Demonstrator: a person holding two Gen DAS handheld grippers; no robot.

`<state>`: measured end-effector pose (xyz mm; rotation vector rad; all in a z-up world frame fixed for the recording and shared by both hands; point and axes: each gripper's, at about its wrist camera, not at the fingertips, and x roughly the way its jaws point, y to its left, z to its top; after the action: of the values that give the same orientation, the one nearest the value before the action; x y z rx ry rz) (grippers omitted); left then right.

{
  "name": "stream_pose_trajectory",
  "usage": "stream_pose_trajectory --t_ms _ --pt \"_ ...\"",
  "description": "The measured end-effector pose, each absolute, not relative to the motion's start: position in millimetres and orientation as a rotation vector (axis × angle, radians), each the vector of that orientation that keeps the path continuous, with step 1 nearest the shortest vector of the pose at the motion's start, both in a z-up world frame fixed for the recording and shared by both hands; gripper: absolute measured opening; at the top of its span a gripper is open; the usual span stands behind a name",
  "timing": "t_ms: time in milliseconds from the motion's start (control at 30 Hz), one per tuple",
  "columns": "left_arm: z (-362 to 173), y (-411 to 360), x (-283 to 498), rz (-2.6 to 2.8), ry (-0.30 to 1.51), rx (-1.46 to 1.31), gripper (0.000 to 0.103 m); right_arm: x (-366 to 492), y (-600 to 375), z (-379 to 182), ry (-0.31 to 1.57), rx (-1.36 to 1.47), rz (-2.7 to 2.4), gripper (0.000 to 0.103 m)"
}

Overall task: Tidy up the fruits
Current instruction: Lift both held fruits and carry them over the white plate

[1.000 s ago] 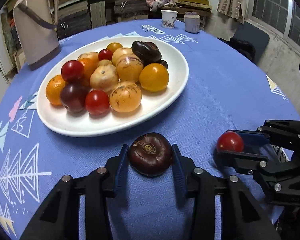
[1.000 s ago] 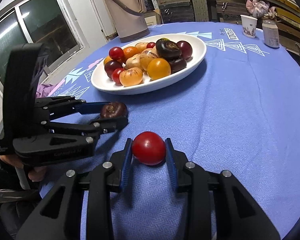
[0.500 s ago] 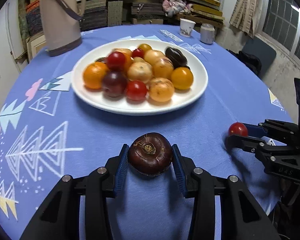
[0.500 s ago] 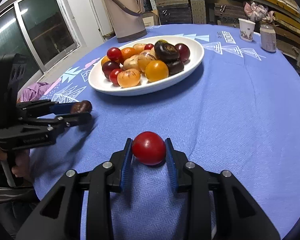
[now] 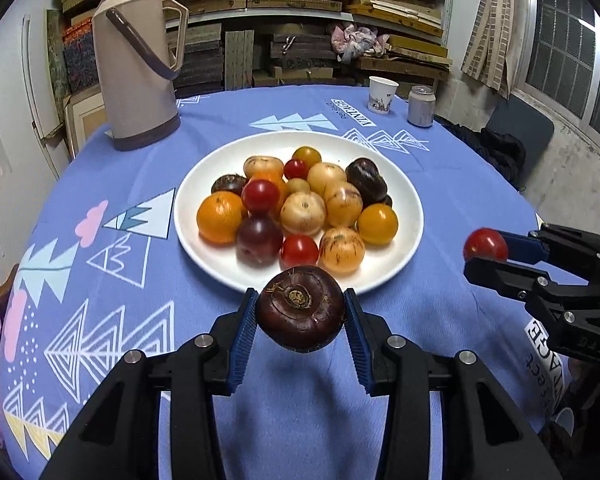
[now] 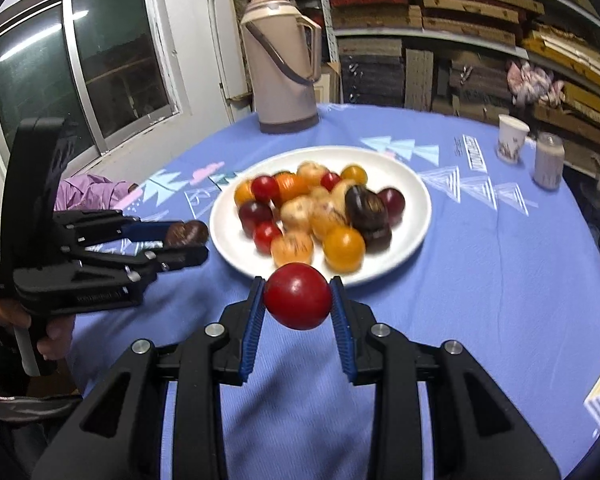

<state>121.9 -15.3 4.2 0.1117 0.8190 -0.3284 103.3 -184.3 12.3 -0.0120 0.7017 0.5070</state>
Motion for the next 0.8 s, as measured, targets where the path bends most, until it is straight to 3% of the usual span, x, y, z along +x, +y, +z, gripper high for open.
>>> stream_pose_trajectory --t_ms 300,733,800 --pt "13.9 -22.5 139.7 -0.335 0.8 0.127 0.043 126.8 -171.7 26.3 0.676 -0.026 0.508 0.031" --pt "12.6 -24.3 232.1 -0.263 0.834 0.09 0.043 225.6 -151.5 22.8 0.713 -0.043 0.418 0.032" --pt "11.3 -24.4 237.8 -0.247 0.84 0.089 0.046 234.3 -150.9 18.5 0.72 -0.02 0.409 0.041"
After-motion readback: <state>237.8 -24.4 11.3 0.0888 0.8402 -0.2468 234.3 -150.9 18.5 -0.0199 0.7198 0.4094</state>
